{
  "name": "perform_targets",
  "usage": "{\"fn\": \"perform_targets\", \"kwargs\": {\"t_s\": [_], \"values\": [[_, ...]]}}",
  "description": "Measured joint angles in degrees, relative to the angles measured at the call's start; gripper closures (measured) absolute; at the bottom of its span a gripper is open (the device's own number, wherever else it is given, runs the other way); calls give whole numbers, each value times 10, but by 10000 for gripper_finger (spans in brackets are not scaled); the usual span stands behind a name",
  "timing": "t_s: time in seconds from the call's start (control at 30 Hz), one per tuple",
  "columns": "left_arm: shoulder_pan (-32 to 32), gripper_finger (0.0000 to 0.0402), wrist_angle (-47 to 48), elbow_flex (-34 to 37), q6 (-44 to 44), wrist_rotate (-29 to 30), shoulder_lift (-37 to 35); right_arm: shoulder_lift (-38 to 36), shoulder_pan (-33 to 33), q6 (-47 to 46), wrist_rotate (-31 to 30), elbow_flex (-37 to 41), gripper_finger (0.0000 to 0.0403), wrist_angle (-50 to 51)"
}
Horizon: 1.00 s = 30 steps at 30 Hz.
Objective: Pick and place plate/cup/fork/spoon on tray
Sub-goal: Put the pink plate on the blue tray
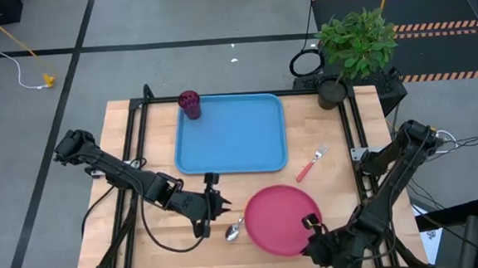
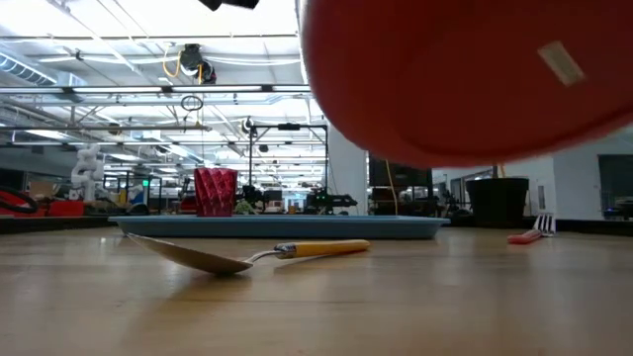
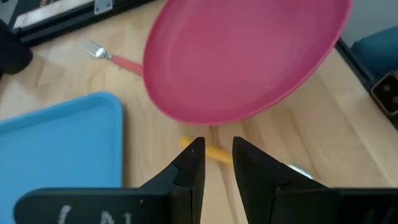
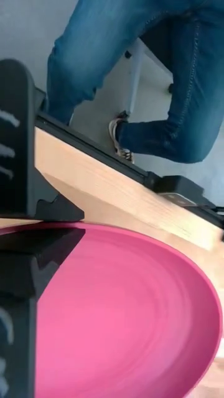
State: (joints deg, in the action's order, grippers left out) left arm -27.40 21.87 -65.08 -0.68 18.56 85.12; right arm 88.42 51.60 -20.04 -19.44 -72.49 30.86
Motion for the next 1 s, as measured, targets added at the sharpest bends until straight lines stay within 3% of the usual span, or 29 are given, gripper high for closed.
{"fn": "perform_targets", "kwargs": {"t_s": [0.47, 1.0], "values": [[0, 316, 71, 0, -81, 2, -2, 0, -76, 114, -1, -14, 403, 27], [-23, 316, 279, -1, -282, 193, -83, 0, -242, 315, 25, 9, 403, 35]]}}
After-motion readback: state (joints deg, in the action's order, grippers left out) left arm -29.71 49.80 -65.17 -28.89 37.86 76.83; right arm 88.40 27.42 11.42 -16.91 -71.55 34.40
